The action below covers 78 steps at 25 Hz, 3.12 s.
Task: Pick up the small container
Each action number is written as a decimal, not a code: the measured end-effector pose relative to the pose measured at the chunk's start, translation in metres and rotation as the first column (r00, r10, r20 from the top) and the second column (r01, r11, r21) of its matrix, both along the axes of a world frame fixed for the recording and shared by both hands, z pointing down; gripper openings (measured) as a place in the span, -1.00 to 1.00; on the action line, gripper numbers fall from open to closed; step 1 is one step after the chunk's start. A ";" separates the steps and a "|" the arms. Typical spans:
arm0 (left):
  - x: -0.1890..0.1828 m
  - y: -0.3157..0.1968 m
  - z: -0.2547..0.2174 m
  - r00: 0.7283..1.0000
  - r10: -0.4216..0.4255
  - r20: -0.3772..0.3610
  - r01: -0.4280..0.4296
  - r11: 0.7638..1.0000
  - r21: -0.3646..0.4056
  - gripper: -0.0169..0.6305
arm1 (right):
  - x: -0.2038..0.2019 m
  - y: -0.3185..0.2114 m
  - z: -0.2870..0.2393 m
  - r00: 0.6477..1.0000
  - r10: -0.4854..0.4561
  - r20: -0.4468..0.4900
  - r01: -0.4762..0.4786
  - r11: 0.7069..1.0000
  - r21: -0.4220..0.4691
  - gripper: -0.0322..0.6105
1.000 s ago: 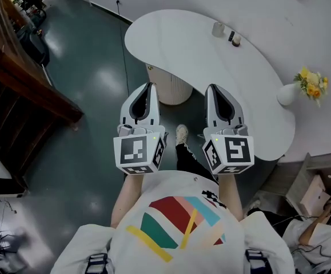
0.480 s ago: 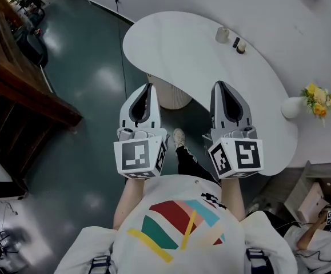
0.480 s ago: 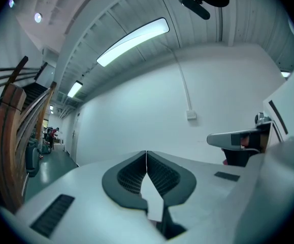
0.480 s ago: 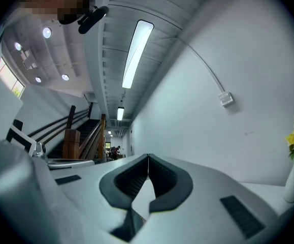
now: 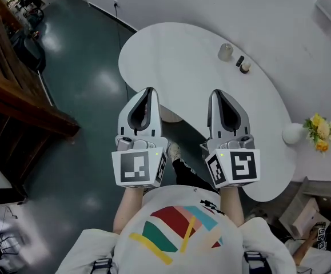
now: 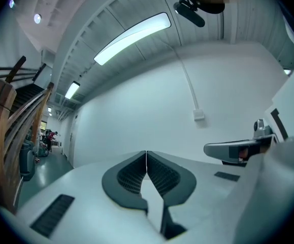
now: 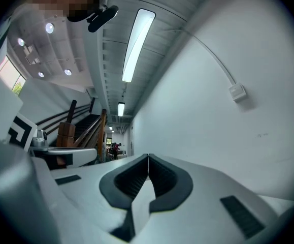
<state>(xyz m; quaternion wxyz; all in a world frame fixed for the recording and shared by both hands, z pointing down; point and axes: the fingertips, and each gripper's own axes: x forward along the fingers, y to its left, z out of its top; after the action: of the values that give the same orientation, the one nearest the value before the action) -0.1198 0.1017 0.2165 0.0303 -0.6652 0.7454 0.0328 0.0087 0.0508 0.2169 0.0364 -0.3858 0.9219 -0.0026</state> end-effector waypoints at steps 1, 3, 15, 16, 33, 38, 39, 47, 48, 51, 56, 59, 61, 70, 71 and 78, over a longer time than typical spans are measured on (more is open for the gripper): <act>-0.001 -0.011 -0.002 1.000 0.005 0.001 -0.005 1.000 -0.001 -0.89 | -0.002 -0.012 0.001 1.000 0.003 -0.003 -0.003 1.000 -0.004 -0.86; -0.004 -0.033 -0.005 1.000 0.006 -0.002 -0.006 1.000 -0.005 -0.89 | -0.004 -0.034 0.002 1.000 0.007 -0.013 -0.007 1.000 -0.010 -0.86; -0.028 -0.162 -0.027 0.999 -0.029 -0.014 0.030 1.000 0.007 -0.89 | -0.032 -0.151 -0.024 0.991 0.065 -0.113 -0.049 0.989 0.136 -0.86; -0.030 -0.171 -0.027 0.999 -0.033 -0.018 0.033 0.999 0.004 -0.89 | -0.035 -0.159 -0.022 0.992 0.058 -0.111 -0.044 0.991 0.123 -0.86; -0.060 -0.218 -0.034 1.000 -0.021 -0.018 0.021 1.000 0.008 -0.89 | -0.078 -0.201 -0.009 0.993 -0.023 -0.120 0.026 0.999 0.023 -0.86; -0.064 -0.227 -0.040 0.999 0.039 -0.019 -0.039 0.999 0.018 -0.90 | -0.085 -0.204 -0.017 0.998 -0.002 -0.058 0.002 1.000 -0.002 -0.86; -0.064 -0.228 -0.041 0.999 0.048 -0.018 -0.048 0.999 0.020 -0.89 | -0.087 -0.204 -0.018 0.999 -0.004 -0.054 0.003 1.000 -0.009 -0.86; -0.063 -0.238 -0.052 0.995 0.102 -0.018 -0.101 0.993 0.059 -0.89 | -0.087 -0.212 -0.022 0.998 0.056 -0.036 -0.056 0.998 0.011 -0.86; -0.062 -0.240 -0.054 0.994 0.106 -0.015 -0.105 0.992 0.066 -0.89 | -0.087 -0.214 -0.024 0.998 0.058 -0.030 -0.057 0.998 0.011 -0.86; -0.061 -0.248 -0.062 0.993 0.118 0.015 -0.119 0.990 0.078 -0.89 | -0.088 -0.223 -0.028 0.998 0.065 -0.026 -0.065 0.998 0.018 -0.86; -0.059 -0.273 -0.061 0.990 0.140 0.029 -0.142 0.988 0.065 -0.89 | -0.083 -0.246 -0.027 0.993 0.117 -0.028 -0.117 0.993 0.019 -0.86; -0.057 -0.291 -0.051 0.989 0.147 0.033 -0.148 0.988 0.033 -0.89 | -0.077 -0.263 -0.021 0.987 0.155 -0.034 -0.155 0.988 0.014 -0.86; -0.052 -0.305 -0.047 0.986 0.167 0.022 -0.168 0.985 0.043 -0.89 | -0.071 -0.275 -0.016 0.983 0.178 -0.036 -0.178 0.984 0.007 -0.86; -0.045 -0.361 -0.005 0.980 0.196 0.023 -0.195 0.981 -0.008 -0.89 | -0.060 -0.323 0.019 0.968 0.247 -0.047 -0.248 0.968 -0.027 -0.86; -0.045 -0.367 0.003 0.980 0.196 0.023 -0.195 0.981 -0.019 -0.89 | -0.060 -0.328 0.024 0.966 0.253 -0.047 -0.254 0.967 -0.027 -0.86; -0.032 -0.403 0.056 0.971 0.239 0.027 -0.236 0.968 -0.085 -0.89 | -0.053 -0.358 0.060 0.957 0.284 -0.064 -0.287 0.956 -0.059 -0.86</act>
<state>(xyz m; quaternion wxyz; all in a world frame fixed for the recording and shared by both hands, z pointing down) -0.1521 -0.3014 0.2724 0.0128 -0.7507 0.6605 -0.0063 -0.0448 -0.3068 0.2771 -0.0020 -0.5159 0.8565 -0.0179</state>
